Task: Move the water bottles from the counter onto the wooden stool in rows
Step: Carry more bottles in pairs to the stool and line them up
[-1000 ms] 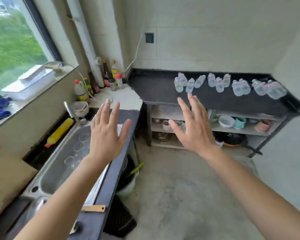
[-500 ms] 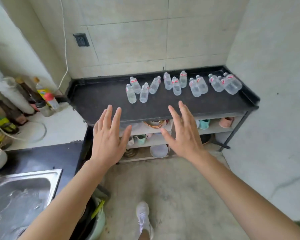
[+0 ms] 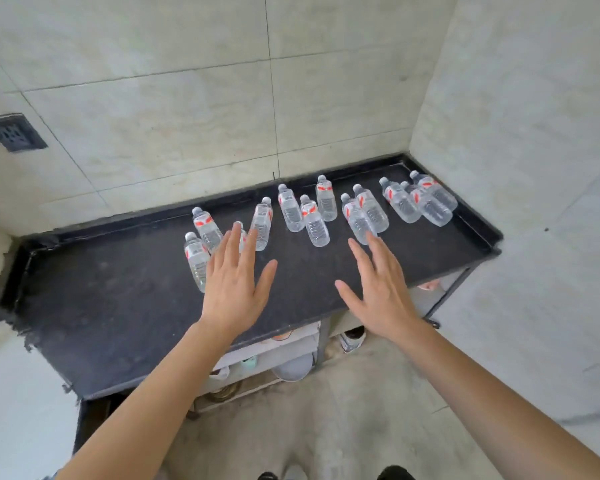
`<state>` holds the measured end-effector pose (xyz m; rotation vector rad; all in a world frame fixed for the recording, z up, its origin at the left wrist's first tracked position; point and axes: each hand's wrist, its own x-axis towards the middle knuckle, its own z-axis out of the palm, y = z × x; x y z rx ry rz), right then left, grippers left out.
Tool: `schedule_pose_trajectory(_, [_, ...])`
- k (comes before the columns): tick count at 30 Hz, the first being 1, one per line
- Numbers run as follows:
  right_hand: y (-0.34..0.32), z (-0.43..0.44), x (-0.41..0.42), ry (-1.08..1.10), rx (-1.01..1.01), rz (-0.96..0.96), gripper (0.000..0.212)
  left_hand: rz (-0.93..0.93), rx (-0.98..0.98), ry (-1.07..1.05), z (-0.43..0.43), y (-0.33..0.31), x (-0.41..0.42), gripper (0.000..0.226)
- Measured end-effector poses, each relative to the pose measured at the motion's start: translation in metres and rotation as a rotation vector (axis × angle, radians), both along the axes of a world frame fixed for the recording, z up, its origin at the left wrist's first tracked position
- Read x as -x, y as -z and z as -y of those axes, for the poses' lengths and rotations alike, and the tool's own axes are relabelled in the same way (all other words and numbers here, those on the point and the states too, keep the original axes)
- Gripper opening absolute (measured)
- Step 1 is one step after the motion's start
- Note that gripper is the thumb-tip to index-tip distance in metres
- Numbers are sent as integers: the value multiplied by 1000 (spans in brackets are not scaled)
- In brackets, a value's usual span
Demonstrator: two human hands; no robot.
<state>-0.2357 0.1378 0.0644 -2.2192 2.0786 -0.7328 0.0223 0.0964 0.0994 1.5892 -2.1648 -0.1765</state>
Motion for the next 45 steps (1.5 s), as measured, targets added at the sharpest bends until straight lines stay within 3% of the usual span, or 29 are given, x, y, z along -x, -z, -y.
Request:
schedule_pose_trajectory(5, [35,58,36,87,-77,6,76,-7,-89,58,84,32,46,70])
schedule_pose_trajectory(11, [97,144,81,111,-309,99,77,52,-254,11,155,88,104,70])
schedule_pose_trajectory(17, [151,231,132,183,-541,257,75,5,-539,-204,223,148,173,72])
schedule_pose_trajectory(22, [175,292,170,246,-479,199,61,-119,-673,-391,278,196,232,83])
schedule_pose_trajectory(26, [196,314,175,255,-530,236,62,-90,-717,-529,306,221,258,95])
schedule_pose_trajectory(35, [212,307,144,415,-387,365,64,-38,-646,-455,297,238,238,83])
schedule_pose_trajectory(40, [208,304,128,537,-463,486,78,70,-645,-345,259,233,206,81])
schedule_pose_trajectory(42, [210,297,123,590,-520,456,85,114,-642,-329,240,233,193,79])
schedule_pose_trajectory(45, [214,268,114,594,-469,270,79,125,-631,-314,209,237,176,79])
